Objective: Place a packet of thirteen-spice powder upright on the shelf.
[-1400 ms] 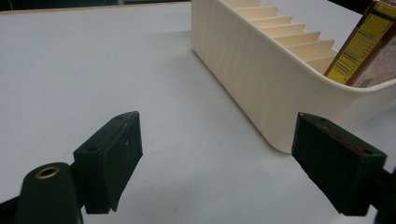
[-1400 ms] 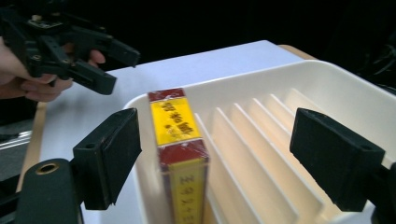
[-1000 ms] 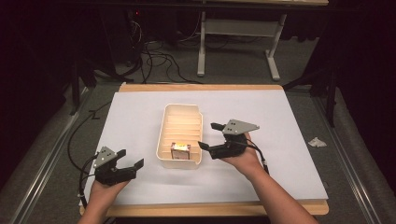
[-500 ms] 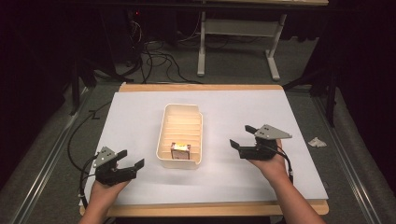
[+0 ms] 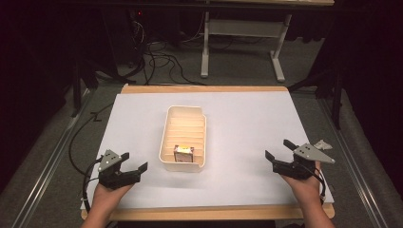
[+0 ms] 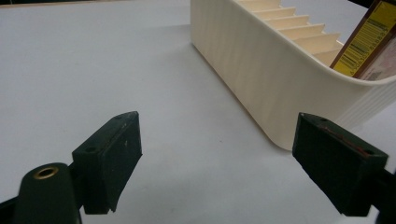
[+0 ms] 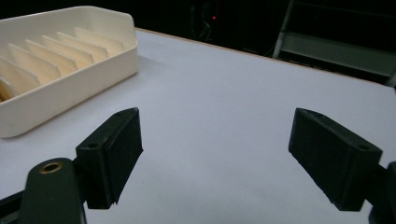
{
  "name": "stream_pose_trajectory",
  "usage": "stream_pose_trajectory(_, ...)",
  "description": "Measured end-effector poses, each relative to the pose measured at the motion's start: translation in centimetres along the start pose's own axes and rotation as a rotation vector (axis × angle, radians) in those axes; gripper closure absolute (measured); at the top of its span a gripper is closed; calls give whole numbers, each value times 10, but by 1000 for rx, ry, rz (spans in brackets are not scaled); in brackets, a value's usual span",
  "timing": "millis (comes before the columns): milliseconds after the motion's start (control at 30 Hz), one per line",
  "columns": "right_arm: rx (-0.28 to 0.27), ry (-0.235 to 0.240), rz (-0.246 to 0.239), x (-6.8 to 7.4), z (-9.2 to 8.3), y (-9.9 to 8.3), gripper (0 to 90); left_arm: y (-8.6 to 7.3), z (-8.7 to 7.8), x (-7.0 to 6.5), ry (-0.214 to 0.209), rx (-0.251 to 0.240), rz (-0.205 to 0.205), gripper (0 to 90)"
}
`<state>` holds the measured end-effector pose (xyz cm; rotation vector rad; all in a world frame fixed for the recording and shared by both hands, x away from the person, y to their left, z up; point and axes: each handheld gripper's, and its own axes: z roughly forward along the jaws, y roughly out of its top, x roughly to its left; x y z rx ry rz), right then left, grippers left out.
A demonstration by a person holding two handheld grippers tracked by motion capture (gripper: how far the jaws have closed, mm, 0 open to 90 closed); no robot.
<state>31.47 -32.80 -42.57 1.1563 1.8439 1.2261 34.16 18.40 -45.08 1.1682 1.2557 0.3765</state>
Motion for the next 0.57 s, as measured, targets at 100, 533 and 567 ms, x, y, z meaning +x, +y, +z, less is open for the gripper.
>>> stream_pose_trajectory(100,1,-1,4,-2,4,-3,176,-2,2,-1,1,3,12,155)
stream_pose_trajectory(533,23,21,21,-4,12,-9,180,-3,1,-2,0,10,30,153)
stream_pose_trajectory(567,23,21,22,-4,12,-9,180,-3,1,-2,0,10,30,153)
